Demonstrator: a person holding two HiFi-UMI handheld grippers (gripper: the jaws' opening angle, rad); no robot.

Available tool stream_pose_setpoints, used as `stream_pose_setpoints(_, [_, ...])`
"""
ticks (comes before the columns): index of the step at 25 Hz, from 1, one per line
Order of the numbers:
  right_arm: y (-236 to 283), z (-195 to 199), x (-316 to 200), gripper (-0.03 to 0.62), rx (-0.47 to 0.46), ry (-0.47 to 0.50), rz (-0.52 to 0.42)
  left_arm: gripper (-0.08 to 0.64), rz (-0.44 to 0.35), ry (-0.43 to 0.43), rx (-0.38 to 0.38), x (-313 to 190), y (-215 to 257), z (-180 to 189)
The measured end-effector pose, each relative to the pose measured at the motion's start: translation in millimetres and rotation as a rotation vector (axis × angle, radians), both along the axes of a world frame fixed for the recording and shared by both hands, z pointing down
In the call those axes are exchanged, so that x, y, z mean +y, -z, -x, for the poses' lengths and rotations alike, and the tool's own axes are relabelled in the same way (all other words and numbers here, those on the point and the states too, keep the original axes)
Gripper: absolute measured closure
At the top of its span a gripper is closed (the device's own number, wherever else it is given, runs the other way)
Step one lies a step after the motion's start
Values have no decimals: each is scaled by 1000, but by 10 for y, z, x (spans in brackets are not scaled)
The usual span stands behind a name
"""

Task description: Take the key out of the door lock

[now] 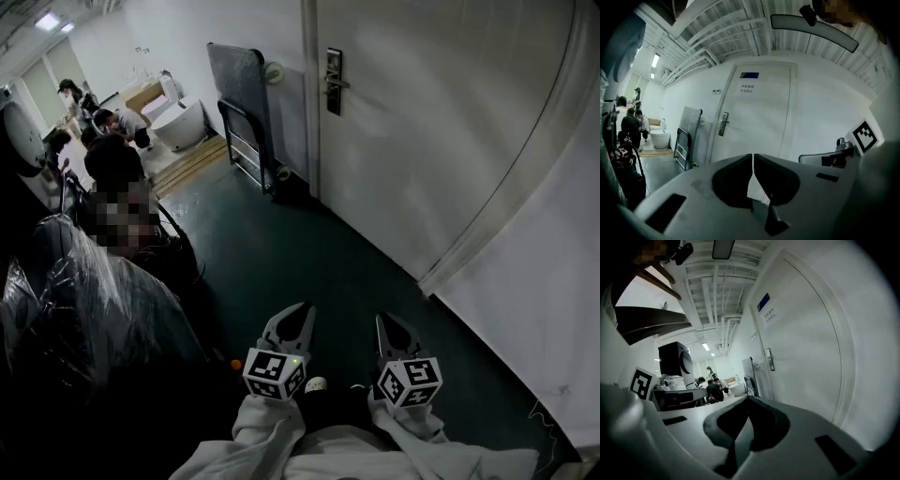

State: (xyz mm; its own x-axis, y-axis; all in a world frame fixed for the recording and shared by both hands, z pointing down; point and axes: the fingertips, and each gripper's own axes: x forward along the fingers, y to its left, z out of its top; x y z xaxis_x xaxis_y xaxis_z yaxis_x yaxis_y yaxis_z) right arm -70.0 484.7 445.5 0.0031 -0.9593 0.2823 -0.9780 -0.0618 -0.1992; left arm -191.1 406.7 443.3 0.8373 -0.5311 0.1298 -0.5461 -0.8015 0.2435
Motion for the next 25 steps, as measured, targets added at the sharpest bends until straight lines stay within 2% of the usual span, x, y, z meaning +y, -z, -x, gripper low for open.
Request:
stream_pose_setpoints(14, [-66,15,-118,540,-12,-15,12,538,-3,1,-3,-77,-22,37])
stream_pose_setpoints(25, [-143,219,-293,541,-15,-22,18,538,6,-21,-15,-200,-109,205])
